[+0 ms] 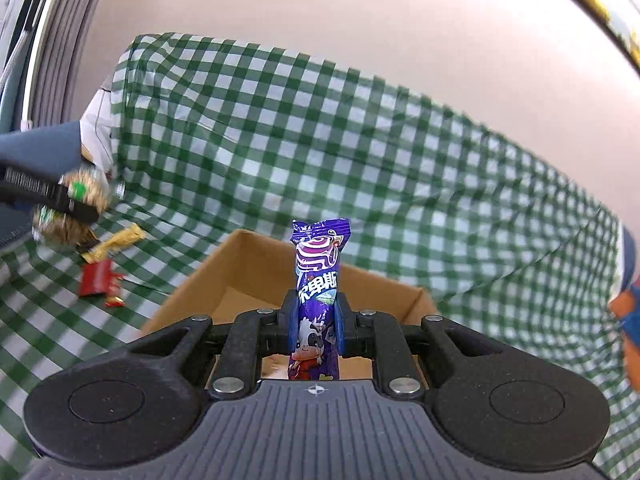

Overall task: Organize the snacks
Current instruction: 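Open both tools to drop the peanut cake and candy bar into the box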

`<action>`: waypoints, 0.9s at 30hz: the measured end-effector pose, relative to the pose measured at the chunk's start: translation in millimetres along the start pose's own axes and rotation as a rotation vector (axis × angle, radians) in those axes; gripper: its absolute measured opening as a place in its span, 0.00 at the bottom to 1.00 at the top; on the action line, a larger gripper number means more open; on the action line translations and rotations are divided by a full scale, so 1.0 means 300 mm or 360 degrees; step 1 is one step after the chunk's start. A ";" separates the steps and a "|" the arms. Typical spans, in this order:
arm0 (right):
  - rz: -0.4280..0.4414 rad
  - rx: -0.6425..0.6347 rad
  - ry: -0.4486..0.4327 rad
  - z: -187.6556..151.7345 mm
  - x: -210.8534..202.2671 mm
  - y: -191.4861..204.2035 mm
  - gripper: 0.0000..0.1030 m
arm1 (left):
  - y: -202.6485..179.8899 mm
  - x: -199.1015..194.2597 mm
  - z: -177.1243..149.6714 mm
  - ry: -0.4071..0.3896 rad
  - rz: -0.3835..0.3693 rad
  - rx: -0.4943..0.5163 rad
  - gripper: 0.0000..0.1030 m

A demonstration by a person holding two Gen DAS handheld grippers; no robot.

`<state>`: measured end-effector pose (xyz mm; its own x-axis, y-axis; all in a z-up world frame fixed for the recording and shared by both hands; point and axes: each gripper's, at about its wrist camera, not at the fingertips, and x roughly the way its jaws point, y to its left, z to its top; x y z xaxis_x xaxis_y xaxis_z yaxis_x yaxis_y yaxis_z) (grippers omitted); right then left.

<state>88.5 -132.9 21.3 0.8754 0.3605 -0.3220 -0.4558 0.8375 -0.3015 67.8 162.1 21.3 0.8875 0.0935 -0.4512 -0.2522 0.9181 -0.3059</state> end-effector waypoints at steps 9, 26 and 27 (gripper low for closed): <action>-0.0123 0.0071 0.0073 -0.044 0.034 -0.108 0.17 | -0.234 0.062 -0.072 -0.0044 -0.0275 0.0116 0.83; -0.0273 0.0138 0.0091 -0.069 0.047 -0.185 0.17 | -0.395 0.091 -0.136 -0.0065 -0.0491 0.0242 0.83; -0.0277 0.0132 0.0087 -0.067 0.047 -0.183 0.17 | -0.396 0.088 -0.138 -0.0067 -0.0503 0.0245 0.83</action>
<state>122.7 -182.0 15.2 0.9288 0.1863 -0.3202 -0.2815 0.9169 -0.2829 105.2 39.7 11.1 0.9284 -0.1914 -0.3186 0.0954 0.9512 -0.2935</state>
